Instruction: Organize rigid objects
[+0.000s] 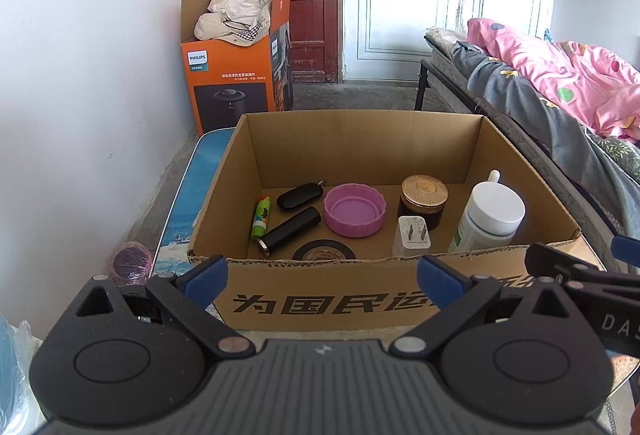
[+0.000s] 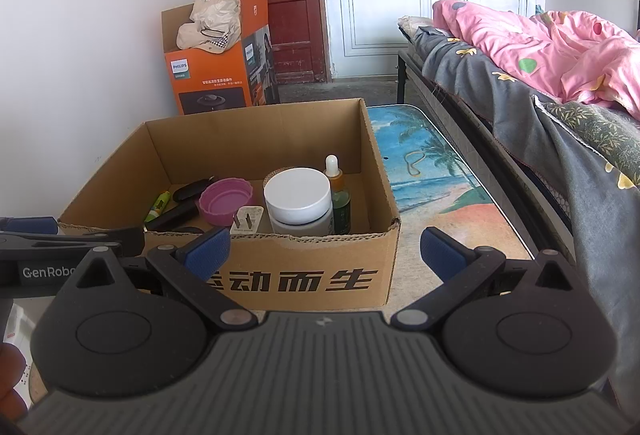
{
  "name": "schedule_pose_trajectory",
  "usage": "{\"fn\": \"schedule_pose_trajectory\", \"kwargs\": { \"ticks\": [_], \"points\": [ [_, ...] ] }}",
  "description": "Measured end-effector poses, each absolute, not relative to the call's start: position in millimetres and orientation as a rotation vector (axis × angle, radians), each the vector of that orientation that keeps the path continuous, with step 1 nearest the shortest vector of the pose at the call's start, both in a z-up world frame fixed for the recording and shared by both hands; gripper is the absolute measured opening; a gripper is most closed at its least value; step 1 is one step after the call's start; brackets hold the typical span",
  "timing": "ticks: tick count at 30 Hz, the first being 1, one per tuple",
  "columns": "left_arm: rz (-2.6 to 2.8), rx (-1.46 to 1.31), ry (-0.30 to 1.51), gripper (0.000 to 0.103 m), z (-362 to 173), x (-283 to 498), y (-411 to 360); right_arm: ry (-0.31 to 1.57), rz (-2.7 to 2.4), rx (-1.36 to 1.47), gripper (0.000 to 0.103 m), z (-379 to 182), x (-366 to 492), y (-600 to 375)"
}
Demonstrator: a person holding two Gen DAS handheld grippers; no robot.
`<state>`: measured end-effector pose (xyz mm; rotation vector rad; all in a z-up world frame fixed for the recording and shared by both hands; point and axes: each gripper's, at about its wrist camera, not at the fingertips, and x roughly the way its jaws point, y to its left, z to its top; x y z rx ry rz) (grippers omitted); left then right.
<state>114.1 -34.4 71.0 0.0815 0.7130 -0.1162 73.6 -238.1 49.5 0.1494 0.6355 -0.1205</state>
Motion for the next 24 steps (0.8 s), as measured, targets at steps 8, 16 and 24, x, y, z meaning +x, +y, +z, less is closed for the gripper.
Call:
{"fn": "schedule_pose_trajectory", "kwargs": {
  "ticks": [8,16,24],
  "points": [
    [-0.115,0.083,0.711,0.101,71.7,114.1,-34.6,0.635,-0.121,0.152,0.102,50.2,73.1,-237.4],
    [-0.115,0.082,0.710,0.101,72.4,114.5,-34.4,0.636,-0.121,0.152,0.102,50.3,73.3,-237.5],
    [-0.115,0.081,0.712,0.101,72.8,115.3,-33.4,0.635,-0.122,0.154,0.102,51.7,73.0,-236.1]
  ]
}}
